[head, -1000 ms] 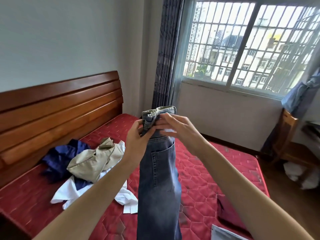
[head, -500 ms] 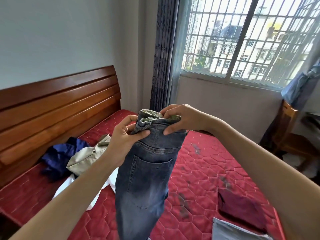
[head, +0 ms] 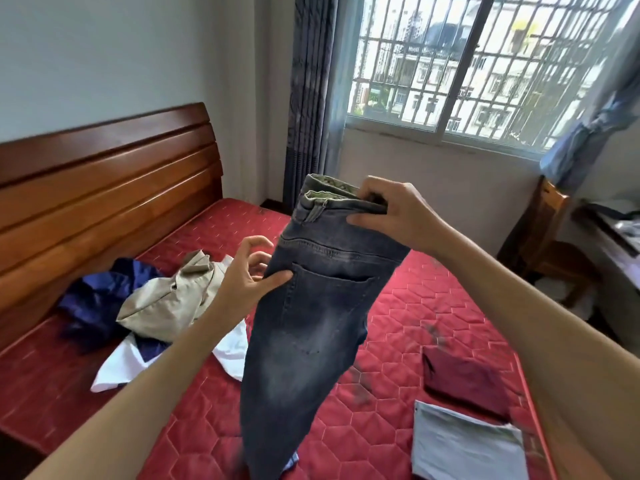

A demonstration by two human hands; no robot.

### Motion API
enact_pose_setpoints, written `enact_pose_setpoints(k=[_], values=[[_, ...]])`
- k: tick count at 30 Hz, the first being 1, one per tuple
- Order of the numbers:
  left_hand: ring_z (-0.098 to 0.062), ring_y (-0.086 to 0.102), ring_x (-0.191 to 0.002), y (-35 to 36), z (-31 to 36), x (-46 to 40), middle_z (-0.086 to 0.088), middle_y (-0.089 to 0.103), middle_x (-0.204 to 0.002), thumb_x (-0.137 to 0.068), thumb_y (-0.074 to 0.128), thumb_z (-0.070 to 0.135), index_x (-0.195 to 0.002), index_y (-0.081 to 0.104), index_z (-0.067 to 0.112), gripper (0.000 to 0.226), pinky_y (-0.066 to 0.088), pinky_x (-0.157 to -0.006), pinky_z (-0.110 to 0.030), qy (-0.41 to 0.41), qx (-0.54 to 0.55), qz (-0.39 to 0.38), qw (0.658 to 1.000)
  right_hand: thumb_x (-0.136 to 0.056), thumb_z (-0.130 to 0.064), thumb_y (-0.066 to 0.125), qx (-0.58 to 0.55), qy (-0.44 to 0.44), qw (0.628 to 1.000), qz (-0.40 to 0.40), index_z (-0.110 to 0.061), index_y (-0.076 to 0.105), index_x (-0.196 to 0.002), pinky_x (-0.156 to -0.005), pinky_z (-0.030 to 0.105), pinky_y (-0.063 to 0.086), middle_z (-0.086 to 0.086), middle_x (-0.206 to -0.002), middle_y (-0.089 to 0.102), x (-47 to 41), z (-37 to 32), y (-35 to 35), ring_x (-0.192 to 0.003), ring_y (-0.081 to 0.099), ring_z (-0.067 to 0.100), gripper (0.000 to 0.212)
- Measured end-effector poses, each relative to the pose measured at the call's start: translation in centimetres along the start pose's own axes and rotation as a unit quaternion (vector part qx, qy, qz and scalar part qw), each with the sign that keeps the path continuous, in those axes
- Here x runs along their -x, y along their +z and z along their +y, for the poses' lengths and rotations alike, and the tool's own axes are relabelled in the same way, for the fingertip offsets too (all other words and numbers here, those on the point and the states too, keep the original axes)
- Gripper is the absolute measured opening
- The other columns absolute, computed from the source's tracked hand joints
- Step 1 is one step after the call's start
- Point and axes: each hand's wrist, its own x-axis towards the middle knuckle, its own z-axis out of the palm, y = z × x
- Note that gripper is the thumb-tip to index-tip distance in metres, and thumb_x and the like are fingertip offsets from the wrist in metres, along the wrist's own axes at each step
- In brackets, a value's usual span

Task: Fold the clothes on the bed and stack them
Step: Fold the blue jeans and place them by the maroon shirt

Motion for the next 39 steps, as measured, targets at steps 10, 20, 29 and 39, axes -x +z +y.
enact_pose_setpoints(k=[10,20,29,39], values=[[0.006,0.054,-0.063,8.4,-2.6,6.8,0.026,0.062,-0.068,-0.079,0.069,0.039,-0.074,0.056,0.038,0.014,0.042,-0.060,-0.017,0.028,-0.189,0.013,0.981,-0.079,-0.017,0.077,-0.017,-0.001,0.992,0.124,-0.026,0.050,-0.073,-0.058,0.014,0.033,-0.011,-0.066,0.048,1.8,-3.5,-11.8,-0.058,0.043,-0.006,0.028],[-0.011,0.037,-0.058,11.9,-2.2,16.8,-0.006,0.044,-0.057,-0.085,0.072,0.025,-0.069,0.054,-0.008,0.041,0.032,-0.056,-0.033,-0.072,-0.218,0.050,0.972,-0.081,-0.028,0.074,0.081,0.100,0.984,0.125,-0.010,0.053,-0.081,-0.052,0.016,0.028,-0.004,-0.073,0.047,9.9,-2.2,-17.2,-0.065,0.042,0.010,0.028],[-0.009,0.049,-0.068,7.4,1.0,21.9,0.001,0.056,-0.068,-0.087,0.063,0.049,-0.070,0.067,0.009,0.044,0.038,-0.064,-0.029,-0.119,-0.148,-0.019,0.982,-0.078,-0.031,0.077,0.000,0.260,0.964,0.051,-0.014,0.057,-0.069,-0.065,0.032,0.041,0.005,-0.077,0.057,13.0,6.3,-13.3,-0.077,0.053,0.022,0.028],[-0.015,0.058,-0.075,8.8,-27.5,25.2,0.003,0.069,-0.073,-0.090,0.067,0.021,-0.076,0.070,0.024,0.015,0.040,-0.067,-0.033,-0.386,-0.265,0.003,0.884,-0.087,-0.039,0.067,0.073,0.343,0.929,-0.117,-0.013,0.054,-0.097,-0.068,0.032,0.036,0.006,-0.096,0.060,19.6,24.6,17.3,-0.083,0.053,0.024,0.031]])
